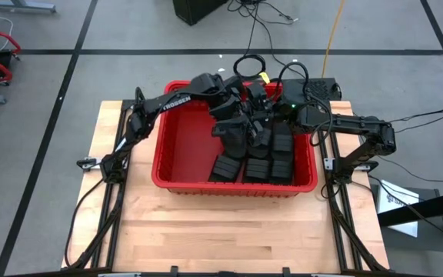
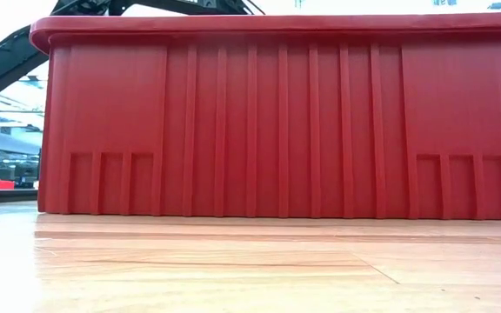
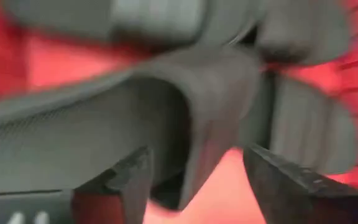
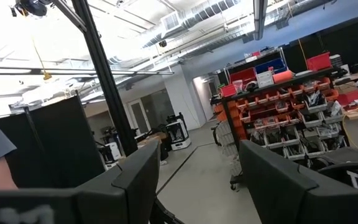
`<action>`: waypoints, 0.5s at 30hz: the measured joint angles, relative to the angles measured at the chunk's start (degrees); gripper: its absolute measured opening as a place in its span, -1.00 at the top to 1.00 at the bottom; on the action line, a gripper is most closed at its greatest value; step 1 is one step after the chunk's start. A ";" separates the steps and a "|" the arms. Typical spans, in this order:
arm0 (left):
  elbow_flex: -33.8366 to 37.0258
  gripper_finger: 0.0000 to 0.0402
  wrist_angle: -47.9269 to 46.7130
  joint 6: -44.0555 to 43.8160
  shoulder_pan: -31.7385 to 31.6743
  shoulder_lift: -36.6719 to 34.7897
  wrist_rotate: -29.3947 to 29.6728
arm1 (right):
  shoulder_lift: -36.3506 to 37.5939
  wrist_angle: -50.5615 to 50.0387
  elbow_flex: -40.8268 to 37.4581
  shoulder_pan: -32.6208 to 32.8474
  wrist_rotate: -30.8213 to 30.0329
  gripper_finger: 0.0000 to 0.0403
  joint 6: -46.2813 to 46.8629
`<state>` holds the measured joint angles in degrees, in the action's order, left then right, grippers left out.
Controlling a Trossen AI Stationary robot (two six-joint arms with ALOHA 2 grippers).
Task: Pick and place slides into bin
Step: Put the black slide into the red bin
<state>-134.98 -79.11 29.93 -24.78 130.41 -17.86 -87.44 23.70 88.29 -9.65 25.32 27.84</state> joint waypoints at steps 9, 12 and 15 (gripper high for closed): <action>-0.02 -0.39 0.64 -5.13 1.62 -3.49 26.67 | 0.00 -0.02 0.00 0.00 0.04 -0.04 -0.35; -0.02 -0.34 2.08 -8.00 1.58 -5.31 29.50 | 0.00 0.11 0.00 -0.02 -0.12 -0.04 -1.23; -0.02 -0.28 2.73 -10.95 1.20 -7.42 31.38 | 0.02 0.19 -0.02 0.00 -1.55 -0.04 -2.46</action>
<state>-135.00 -76.38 18.98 -23.58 122.99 13.52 -87.42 23.90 88.27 -9.65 23.77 25.38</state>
